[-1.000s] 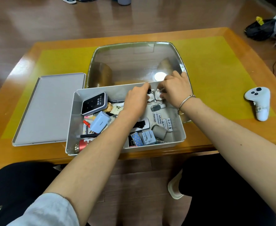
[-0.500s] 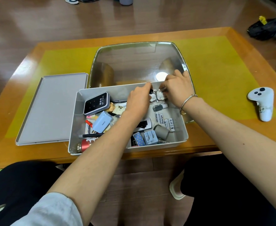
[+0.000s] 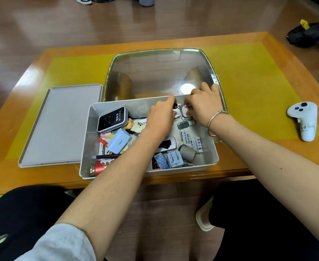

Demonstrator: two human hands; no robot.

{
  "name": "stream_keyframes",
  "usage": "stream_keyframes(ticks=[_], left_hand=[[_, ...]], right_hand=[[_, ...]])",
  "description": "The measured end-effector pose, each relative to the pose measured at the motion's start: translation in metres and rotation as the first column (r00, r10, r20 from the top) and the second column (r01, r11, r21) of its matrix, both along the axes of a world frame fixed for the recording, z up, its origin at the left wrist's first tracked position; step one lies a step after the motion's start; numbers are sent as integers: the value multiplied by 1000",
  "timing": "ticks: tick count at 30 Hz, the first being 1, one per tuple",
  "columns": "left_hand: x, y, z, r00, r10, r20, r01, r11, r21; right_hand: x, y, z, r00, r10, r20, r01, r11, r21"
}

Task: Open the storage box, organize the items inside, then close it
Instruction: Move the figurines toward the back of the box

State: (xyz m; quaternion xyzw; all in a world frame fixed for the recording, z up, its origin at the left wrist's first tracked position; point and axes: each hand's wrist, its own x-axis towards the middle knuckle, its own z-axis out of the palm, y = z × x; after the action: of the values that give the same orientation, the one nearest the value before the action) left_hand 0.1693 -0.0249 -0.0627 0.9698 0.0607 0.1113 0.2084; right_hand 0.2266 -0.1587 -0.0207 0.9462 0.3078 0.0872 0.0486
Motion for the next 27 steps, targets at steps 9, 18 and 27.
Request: stream_keyframes(ticks=[9,18,27], left_hand=[[1,1,-1,1000,10,6,-10,1000,2],[-1,0,2,1000,-1,3,1,1000,-4],[-2,2,4,1000,-1,2,1,999,50]], right_hand=[[-3,0,-2,999,-31,26,31,1000,3],[-5,0,-3,999,-31,34,30,999,13],[-1,-9,-3,1000,-8,-9,9,996,90]])
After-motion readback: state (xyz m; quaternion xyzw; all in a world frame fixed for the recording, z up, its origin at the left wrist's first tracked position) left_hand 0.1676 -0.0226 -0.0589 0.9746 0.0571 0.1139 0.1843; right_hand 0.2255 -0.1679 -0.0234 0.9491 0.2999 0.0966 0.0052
